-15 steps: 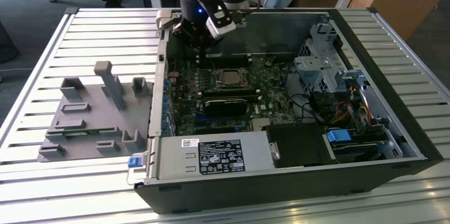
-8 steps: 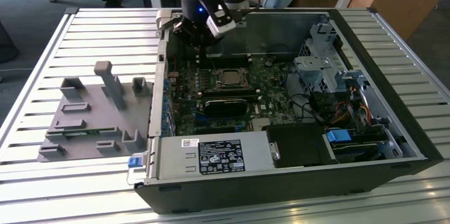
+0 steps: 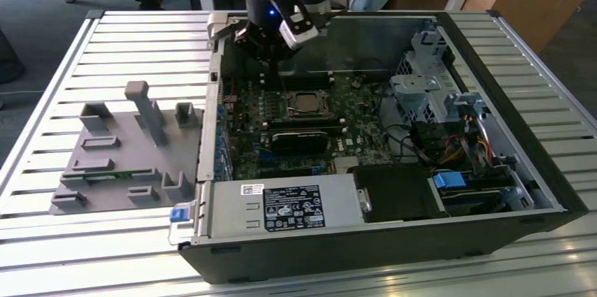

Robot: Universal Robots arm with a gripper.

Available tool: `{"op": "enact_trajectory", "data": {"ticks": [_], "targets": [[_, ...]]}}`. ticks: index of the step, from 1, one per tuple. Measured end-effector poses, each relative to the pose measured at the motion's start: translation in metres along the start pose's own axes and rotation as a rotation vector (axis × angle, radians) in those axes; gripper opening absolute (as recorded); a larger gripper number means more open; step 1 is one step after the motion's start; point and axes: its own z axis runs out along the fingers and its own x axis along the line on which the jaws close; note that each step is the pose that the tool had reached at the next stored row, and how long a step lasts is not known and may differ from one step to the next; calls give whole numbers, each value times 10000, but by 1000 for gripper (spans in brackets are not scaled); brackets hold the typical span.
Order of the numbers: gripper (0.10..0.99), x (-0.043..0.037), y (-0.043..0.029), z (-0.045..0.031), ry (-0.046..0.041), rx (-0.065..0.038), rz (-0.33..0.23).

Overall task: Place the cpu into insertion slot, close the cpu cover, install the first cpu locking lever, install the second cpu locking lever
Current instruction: 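Install the first cpu locking lever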

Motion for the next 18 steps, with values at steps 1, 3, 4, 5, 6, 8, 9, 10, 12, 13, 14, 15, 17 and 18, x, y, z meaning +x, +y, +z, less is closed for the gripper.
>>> {"op": "enact_trajectory", "data": {"ticks": [1,3,4,5,6,8,9,10,12,13,14,15,17,18], "targets": [[106,-18,1,2,0,0,-1],[106,-60,5,6,0,2,-2],[106,-84,9,9,0,5,-2],[106,-119,12,13,0,6,-1],[106,-161,15,18,2,6,0],[106,-249,22,27,10,7,0],[106,-290,25,33,15,7,0],[106,-320,27,38,18,7,-2],[106,-373,28,48,22,8,0],[106,-380,28,53,22,9,2],[106,-382,28,55,24,12,6],[106,-385,29,55,23,29,9],[106,-386,28,58,22,57,15],[106,-386,28,62,22,38,20]]}}
